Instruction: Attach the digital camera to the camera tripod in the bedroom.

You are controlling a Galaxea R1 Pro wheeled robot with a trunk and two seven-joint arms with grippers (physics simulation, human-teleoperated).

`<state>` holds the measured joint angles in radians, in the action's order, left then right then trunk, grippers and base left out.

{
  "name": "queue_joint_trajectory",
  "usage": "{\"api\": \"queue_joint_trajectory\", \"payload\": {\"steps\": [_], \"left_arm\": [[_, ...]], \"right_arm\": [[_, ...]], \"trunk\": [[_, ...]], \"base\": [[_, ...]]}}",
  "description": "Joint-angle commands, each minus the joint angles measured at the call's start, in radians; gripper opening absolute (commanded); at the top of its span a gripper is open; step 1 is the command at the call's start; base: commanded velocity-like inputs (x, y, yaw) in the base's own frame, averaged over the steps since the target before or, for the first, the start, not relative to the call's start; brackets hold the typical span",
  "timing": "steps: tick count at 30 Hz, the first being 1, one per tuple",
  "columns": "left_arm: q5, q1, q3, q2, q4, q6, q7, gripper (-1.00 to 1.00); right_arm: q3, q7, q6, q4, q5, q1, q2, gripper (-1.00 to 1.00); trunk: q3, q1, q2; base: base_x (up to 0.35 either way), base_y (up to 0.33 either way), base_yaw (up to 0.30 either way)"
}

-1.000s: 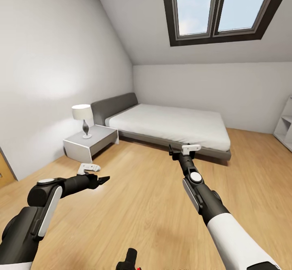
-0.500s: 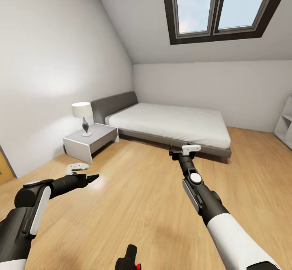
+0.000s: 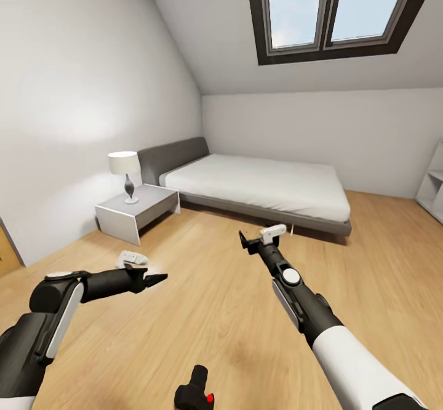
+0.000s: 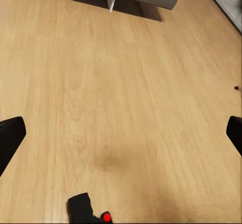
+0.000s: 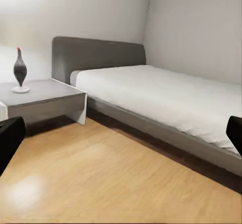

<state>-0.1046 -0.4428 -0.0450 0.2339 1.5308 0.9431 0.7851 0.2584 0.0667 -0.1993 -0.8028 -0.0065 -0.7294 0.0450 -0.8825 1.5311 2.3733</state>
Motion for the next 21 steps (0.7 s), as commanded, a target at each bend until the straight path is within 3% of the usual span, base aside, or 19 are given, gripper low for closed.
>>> {"api": "queue_joint_trajectory", "payload": {"steps": [1,3,6,12,13,15,16,21], "left_arm": [[-0.008,-0.001,0.009,0.003,0.0,0.008,-0.002,1.0],[-0.007,-0.001,0.034,0.024,0.0,0.008,-0.001,1.0],[-0.008,-0.001,0.041,0.045,0.0,0.007,0.006,1.0],[-0.009,-0.001,0.039,0.086,0.0,0.006,0.066,1.0],[-0.01,-0.001,0.025,0.129,0.001,0.005,0.185,1.0],[-0.01,-0.001,0.011,0.142,0.001,0.005,0.243,1.0],[-0.01,-0.001,-0.045,0.161,0.0,0.003,0.351,1.0],[-0.01,-0.001,-0.19,0.171,-0.011,-0.046,0.46,1.0]], "right_arm": [[-0.001,0.035,-0.003,0.003,-0.001,-0.001,-0.001,1.0],[-0.004,0.187,-0.003,0.007,-0.001,-0.001,-0.015,1.0],[-0.02,0.277,-0.003,0.009,-0.001,-0.001,-0.026,1.0],[-0.061,0.334,-0.003,0.009,-0.001,-0.001,-0.032,1.0],[-0.082,0.348,-0.003,0.01,-0.001,-0.001,-0.034,1.0],[-0.087,0.351,-0.003,0.01,-0.001,-0.001,-0.034,1.0],[-0.091,0.353,-0.003,0.01,-0.001,-0.001,-0.034,1.0],[-0.094,0.355,-0.003,0.01,-0.001,-0.001,-0.034,1.0]], "trunk": [[-0.004,0.004,0.008],[-0.01,0.011,0.022],[-0.02,0.023,0.043],[-0.039,0.046,0.085],[-0.042,0.05,0.092],[-0.048,0.057,0.106],[-0.051,0.061,0.113],[-0.069,0.07,0.127]], "base": [[0.0,0.0,0.0],[0.0,0.0,0.0],[0.0,0.0,0.0],[0.0,0.0,0.0],[0.0,0.0,0.0],[0.0,0.0,0.0],[0.0,0.0,0.0],[0.0,0.0,0.0]]}}
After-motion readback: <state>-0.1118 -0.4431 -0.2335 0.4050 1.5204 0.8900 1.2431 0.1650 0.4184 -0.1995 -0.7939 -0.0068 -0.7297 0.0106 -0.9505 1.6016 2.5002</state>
